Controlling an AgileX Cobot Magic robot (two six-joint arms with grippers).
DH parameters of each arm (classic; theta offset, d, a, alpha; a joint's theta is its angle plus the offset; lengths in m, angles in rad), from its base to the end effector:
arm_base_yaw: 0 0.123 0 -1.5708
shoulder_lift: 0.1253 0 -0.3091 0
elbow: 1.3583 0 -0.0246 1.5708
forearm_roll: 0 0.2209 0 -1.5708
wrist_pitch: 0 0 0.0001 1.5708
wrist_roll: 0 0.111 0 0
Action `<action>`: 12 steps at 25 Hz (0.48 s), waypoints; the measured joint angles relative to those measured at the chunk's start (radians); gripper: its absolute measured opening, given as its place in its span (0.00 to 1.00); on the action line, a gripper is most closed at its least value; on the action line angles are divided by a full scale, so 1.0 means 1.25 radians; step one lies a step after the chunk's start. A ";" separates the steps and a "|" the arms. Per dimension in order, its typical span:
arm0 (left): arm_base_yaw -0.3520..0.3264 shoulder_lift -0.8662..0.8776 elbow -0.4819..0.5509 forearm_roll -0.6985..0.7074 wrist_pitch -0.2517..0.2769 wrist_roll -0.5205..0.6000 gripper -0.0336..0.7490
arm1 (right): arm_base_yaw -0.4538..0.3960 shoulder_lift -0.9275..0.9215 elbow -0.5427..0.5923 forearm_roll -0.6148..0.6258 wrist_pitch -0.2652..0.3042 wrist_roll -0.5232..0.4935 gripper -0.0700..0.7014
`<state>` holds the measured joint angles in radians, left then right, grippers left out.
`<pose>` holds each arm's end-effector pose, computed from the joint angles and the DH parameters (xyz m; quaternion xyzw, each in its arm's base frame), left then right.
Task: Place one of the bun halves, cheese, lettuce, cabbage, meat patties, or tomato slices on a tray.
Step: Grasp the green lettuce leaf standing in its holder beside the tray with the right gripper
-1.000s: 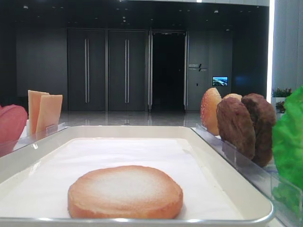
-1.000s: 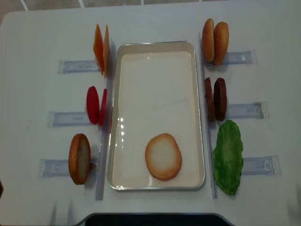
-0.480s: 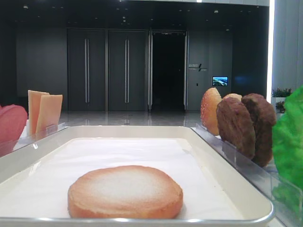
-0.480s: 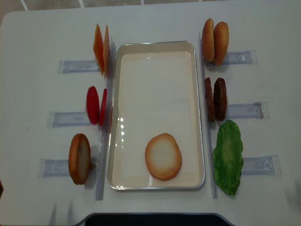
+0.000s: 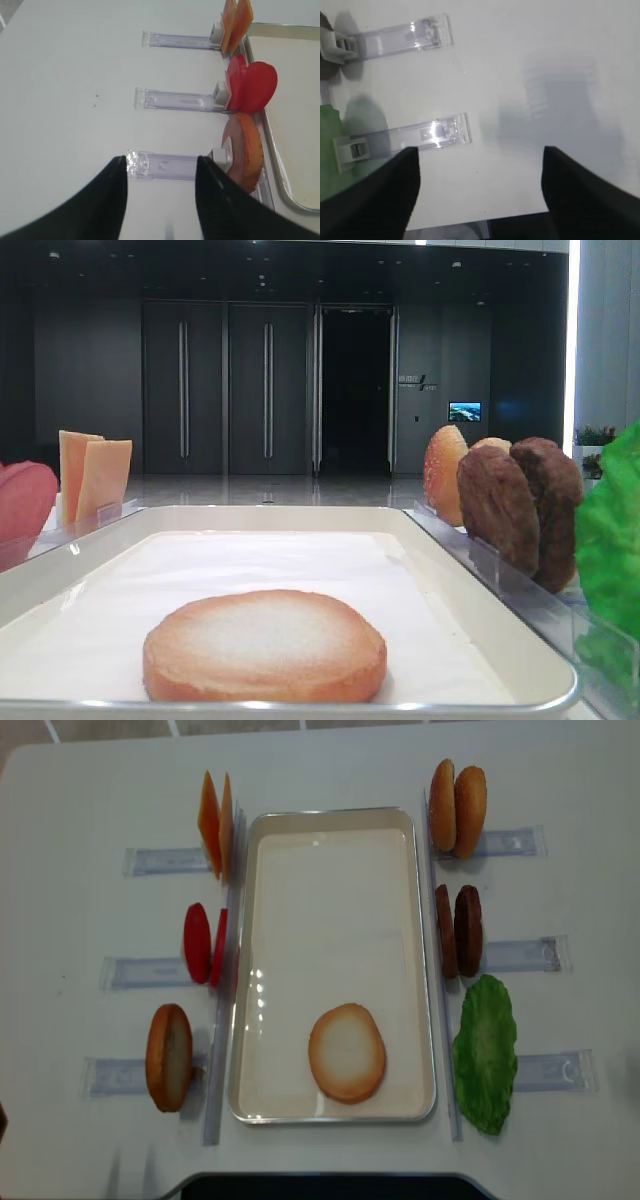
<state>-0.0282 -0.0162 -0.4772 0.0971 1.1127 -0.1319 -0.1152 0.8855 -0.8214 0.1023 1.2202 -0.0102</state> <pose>-0.0404 0.0108 0.2424 -0.0479 0.8658 0.0086 0.4980 0.0971 -0.0005 0.3118 0.0598 0.9795 0.0387 0.1883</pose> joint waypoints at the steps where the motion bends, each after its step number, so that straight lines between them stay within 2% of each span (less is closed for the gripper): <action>1: 0.000 0.000 0.000 0.000 0.000 0.000 0.48 | 0.003 0.008 -0.003 0.001 0.001 0.000 0.76; 8: 0.000 0.000 0.000 0.000 0.000 0.000 0.48 | 0.050 0.073 -0.004 0.011 0.001 -0.001 0.76; 12: 0.000 0.000 0.000 0.000 0.000 0.000 0.48 | 0.107 0.084 -0.004 0.022 0.001 0.049 0.76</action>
<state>-0.0282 -0.0162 -0.4772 0.0971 1.1127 -0.1319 0.0184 0.9909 -0.8267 0.1293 1.2214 0.0505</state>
